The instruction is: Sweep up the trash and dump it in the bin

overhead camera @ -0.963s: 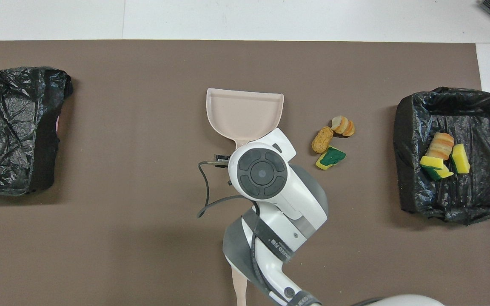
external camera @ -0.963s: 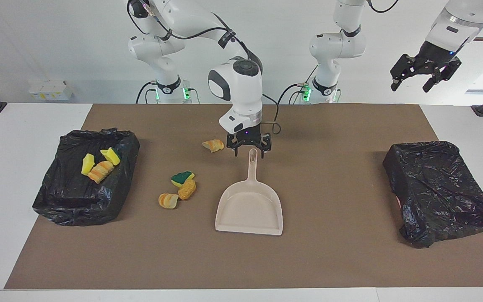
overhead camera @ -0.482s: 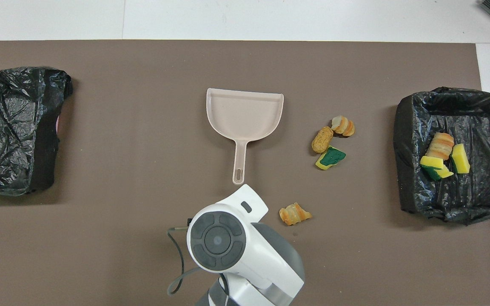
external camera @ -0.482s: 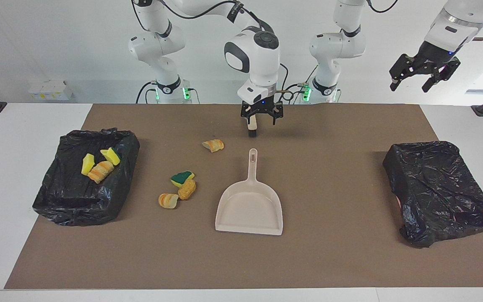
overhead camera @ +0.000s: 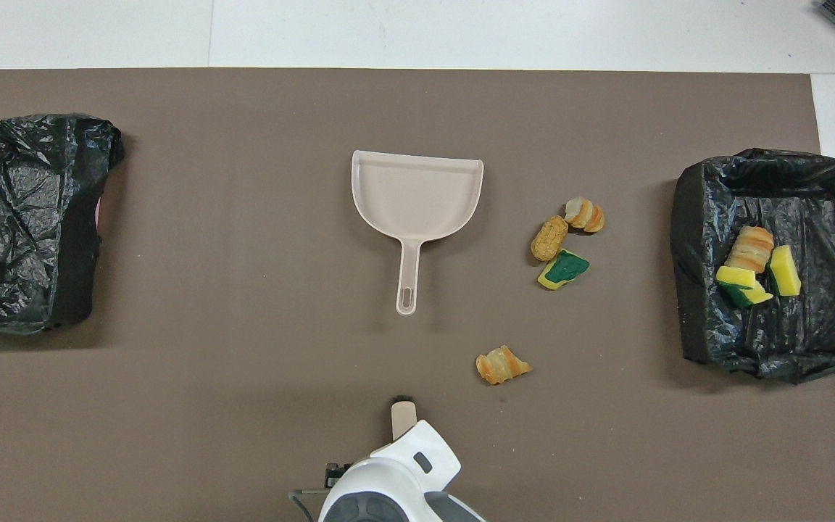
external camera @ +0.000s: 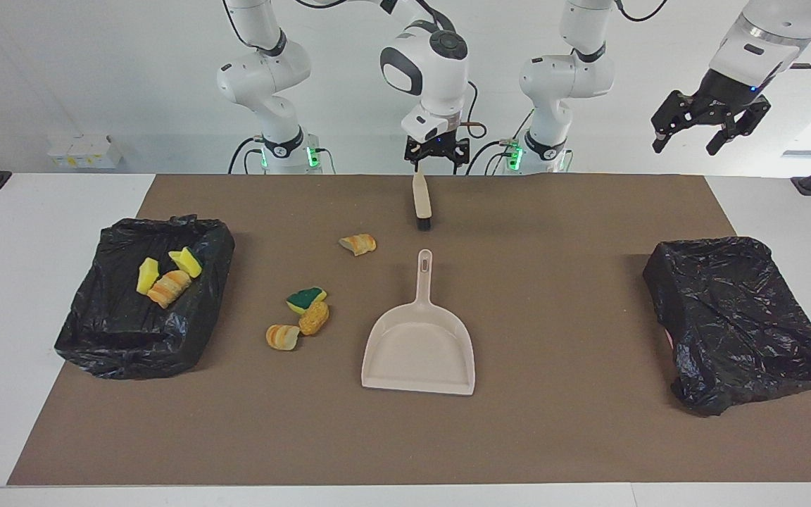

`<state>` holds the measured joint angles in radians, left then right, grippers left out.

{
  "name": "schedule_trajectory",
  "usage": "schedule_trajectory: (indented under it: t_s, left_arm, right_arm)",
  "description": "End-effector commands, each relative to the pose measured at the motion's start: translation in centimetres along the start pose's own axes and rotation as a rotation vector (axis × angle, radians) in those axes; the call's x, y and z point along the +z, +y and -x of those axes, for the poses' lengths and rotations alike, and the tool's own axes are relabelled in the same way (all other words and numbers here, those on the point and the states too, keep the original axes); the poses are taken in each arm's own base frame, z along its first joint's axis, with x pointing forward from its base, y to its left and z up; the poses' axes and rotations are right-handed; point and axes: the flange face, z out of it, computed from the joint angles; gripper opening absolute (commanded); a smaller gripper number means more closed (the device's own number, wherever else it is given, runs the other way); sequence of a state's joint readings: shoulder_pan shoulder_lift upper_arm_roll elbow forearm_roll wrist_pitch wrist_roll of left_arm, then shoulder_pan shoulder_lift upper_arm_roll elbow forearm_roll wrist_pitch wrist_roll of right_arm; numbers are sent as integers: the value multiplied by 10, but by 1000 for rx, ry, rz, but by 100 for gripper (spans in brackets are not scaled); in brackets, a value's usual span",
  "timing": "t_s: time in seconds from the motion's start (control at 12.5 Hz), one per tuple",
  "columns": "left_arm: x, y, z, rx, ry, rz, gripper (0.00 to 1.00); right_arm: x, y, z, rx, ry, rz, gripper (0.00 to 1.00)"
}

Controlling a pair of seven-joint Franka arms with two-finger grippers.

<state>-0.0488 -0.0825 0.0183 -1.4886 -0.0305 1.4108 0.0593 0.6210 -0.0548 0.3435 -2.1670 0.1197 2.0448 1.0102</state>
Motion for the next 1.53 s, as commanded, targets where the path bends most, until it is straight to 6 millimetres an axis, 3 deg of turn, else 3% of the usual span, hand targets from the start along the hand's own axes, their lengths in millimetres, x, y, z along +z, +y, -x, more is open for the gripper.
schedule_trajectory:
  t_s: [0.0, 0.16, 0.32, 0.64, 0.8, 0.96, 1.2, 1.28, 1.36, 1.44]
  left_arm:
    - [-6, 6, -4, 7, 53, 1, 100]
    - [-1, 13, -13, 20, 70, 0, 100]
    - [15, 39, -22, 57, 80, 2, 100]
    - [64, 132, -45, 24, 116, 24, 100]
    - [99, 174, -62, 36, 111, 36, 100]
    - [122, 211, -65, 36, 109, 46, 100]
    - [180, 273, -52, 106, 79, 43, 100]
    - [205, 299, -49, 109, 60, 37, 100]
    - [225, 321, -47, 89, 59, 37, 100]
    - [238, 330, -49, 72, 69, 43, 100]
  right_arm:
    - [13, 32, 29, 38, -13, -5, 100]
    - [23, 36, 41, 34, -44, -15, 100]
    - [45, 33, 57, 19, -45, -17, 100]
    - [72, 37, 72, 1, -56, 2, 100]
    - [75, 36, 72, 9, -59, -12, 87]
    - [79, 36, 72, 2, -66, -11, 72]
    - [89, 37, 70, 4, -74, -1, 70]
    - [89, 37, 70, 4, -74, -1, 65]
    - [90, 37, 71, 1, -76, 2, 56]
    - [90, 37, 71, -1, -76, 1, 41]
